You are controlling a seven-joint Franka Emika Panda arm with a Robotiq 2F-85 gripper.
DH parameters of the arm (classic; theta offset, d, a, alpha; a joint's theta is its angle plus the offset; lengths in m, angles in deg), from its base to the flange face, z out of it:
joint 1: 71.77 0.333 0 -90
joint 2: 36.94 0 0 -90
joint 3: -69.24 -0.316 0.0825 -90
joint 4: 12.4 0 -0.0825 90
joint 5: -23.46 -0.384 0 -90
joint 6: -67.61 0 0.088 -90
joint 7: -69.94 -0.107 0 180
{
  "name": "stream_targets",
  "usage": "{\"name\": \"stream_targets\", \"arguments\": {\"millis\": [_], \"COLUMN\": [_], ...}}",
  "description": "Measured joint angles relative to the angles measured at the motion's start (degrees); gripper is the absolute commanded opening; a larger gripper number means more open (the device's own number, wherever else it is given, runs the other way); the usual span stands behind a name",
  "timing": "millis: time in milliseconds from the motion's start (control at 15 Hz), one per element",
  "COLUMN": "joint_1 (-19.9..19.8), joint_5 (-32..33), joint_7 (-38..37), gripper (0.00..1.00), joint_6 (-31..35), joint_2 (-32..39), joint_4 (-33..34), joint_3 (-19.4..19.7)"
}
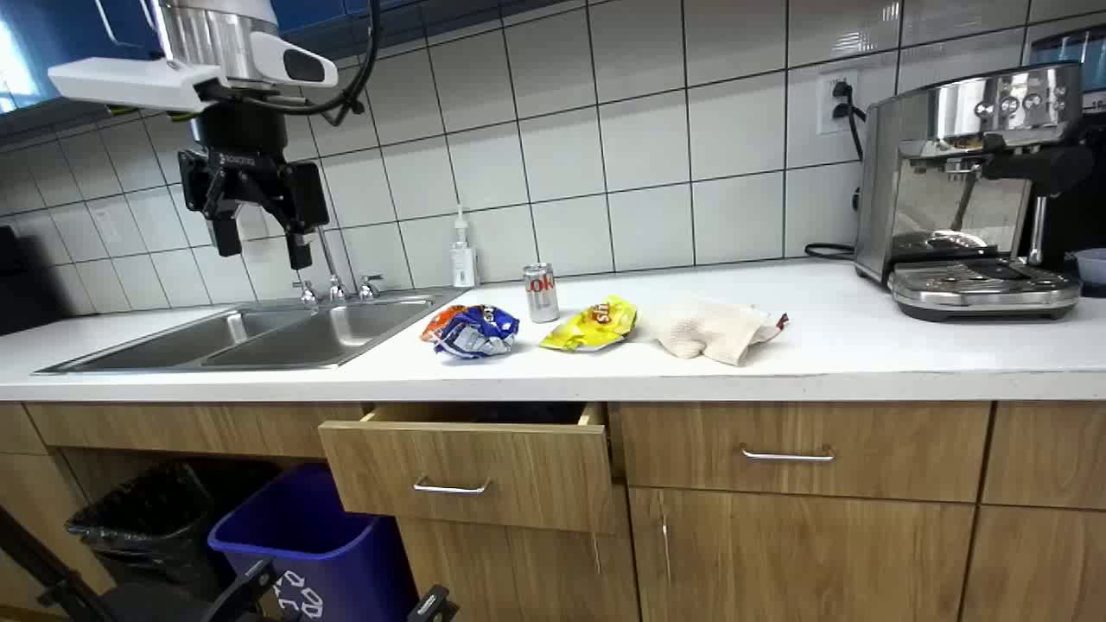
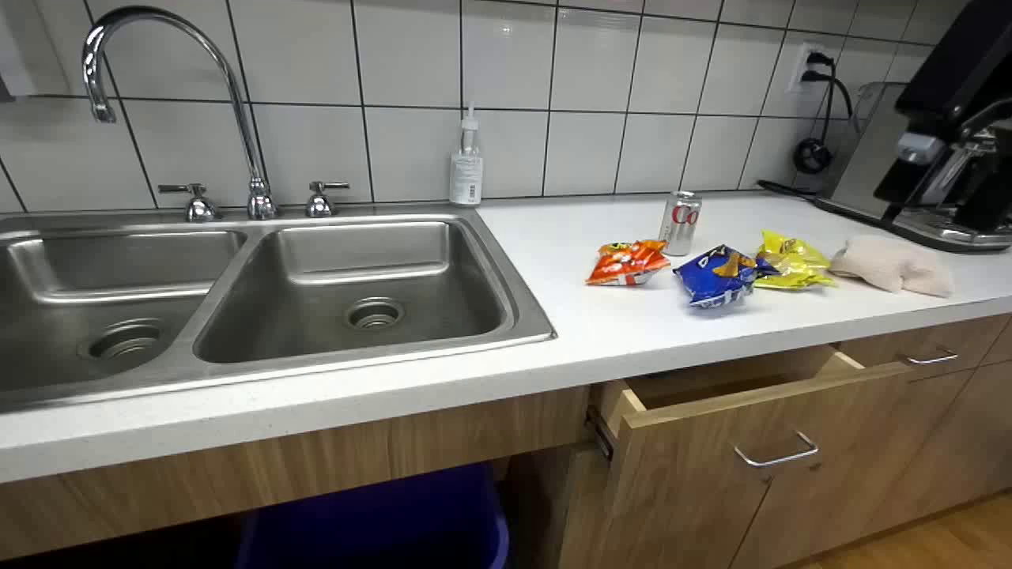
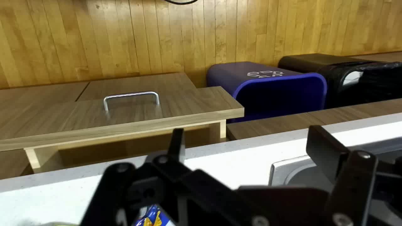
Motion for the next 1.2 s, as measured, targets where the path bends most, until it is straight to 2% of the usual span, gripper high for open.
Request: {"name": "stream_targets", "arguments": {"millis": [600, 1200], "joint_1": [0.0, 0.5], "joint_5": [0.3, 0.5], "joint_7": [0.9, 6.4], "gripper": [1.00, 1.00], "joint_6": [1.7, 21.5], "joint_2": [1.1, 13.6], "joint_4": [-0.4, -3.6], "joint_3": [-0.1, -0.2]}}
